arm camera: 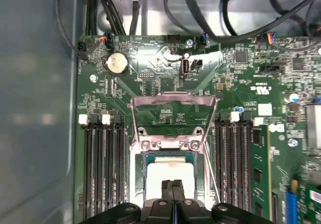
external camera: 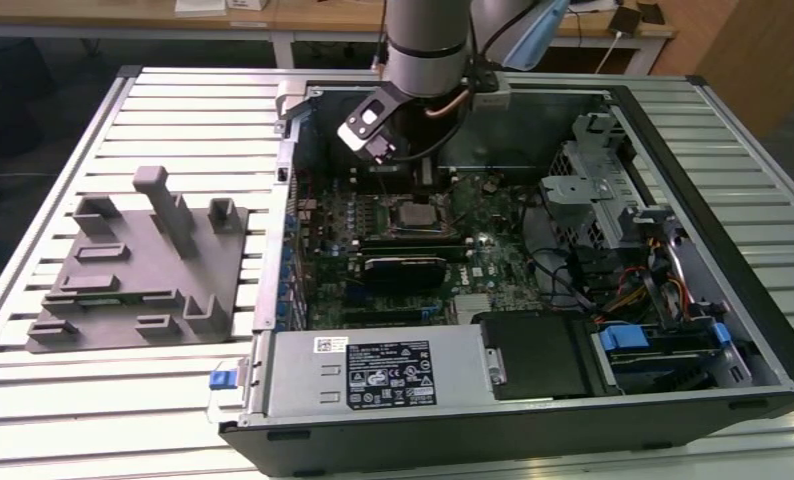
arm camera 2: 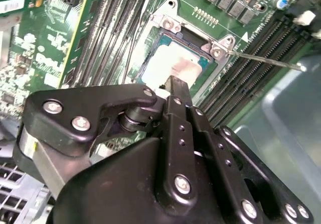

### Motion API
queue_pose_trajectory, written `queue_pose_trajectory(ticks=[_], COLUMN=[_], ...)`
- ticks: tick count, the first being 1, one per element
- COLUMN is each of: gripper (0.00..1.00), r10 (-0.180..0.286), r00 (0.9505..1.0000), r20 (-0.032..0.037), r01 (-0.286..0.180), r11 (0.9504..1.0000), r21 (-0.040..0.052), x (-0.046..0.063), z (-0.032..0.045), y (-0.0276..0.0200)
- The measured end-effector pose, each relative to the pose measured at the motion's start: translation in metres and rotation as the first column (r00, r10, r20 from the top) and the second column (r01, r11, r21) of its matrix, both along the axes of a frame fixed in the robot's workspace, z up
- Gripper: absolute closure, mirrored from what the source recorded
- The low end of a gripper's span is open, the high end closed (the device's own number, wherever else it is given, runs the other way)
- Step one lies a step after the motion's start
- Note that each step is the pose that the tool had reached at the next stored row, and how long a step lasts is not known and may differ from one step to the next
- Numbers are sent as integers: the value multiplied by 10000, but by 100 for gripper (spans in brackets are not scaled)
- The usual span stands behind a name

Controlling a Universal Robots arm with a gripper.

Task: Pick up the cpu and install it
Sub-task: 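Place the cpu into insertion slot, then close the cpu cover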

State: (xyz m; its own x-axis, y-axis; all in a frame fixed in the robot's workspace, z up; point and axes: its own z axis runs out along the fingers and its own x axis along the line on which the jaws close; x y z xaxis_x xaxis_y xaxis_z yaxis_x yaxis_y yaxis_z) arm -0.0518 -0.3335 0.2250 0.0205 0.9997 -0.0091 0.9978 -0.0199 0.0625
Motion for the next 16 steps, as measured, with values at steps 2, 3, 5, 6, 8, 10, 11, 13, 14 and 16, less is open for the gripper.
queue_pose_trajectory(ticks=[2, 3, 5, 6, 8, 10, 11, 13, 14, 16], gripper=[89, 89, 89, 89, 89, 89, 89, 89, 89, 89], r10=[0, 0, -1, 0, -1, 0, 0, 0, 0, 0], r00=[10000, 10000, 10000, 10000, 10000, 10000, 10000, 10000, 10000, 10000], r20=[1, 0, 0, 0, 0, 0, -1, 0, 0, 0], r01=[0, 0, 1, 0, 1, 0, 0, 0, 0, 0], r11=[10000, 10000, 10000, 10000, 10000, 10000, 10000, 10000, 10000, 10000], r21=[2, 0, 0, 0, 0, 0, -1, 1, 1, 1], x=[0, 0, 0, 0, 0, 0, 0, 0, 0, 0], z=[61, 96, 161, 192, 254, 310, 324, 325, 326, 327], y=[0, 0, 0, 0, 0, 0, 0, 0, 0, 0])
